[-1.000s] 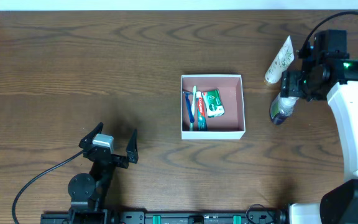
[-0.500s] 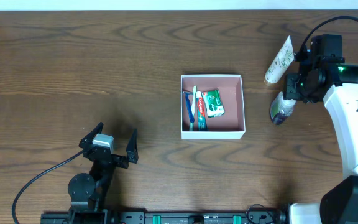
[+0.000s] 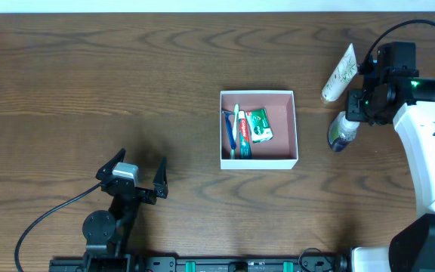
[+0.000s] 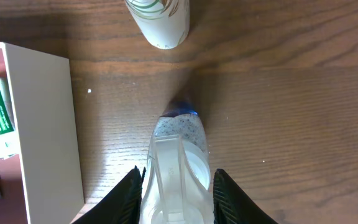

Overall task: Pack container
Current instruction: 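Lower the right gripper and close it on the foam pump bottle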

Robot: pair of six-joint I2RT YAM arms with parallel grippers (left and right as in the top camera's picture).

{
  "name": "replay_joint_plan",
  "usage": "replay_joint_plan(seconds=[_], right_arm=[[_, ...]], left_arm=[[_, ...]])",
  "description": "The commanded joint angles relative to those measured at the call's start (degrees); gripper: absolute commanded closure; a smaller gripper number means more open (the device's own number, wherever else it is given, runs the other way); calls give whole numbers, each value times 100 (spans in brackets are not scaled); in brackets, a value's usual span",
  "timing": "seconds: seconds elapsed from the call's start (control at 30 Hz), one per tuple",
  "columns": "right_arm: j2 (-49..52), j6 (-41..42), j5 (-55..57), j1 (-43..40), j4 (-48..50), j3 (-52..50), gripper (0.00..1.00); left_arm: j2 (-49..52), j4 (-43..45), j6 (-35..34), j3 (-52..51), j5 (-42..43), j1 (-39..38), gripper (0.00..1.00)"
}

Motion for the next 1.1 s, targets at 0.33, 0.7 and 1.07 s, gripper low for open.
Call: replay_joint_plan(seconds=[0.33,0.7,1.07], right_arm=[[-33,-72,55,-70,-162,-31,50],[162,-90,52,-70,-160,-35,50],[245,-87,76,-70,-114,-33,63]], left_arm=[[-35,-190,-31,-103,37,24,2],[-35,-190,-31,-103,37,24,2],[-35,-190,-31,-103,39,24,2]])
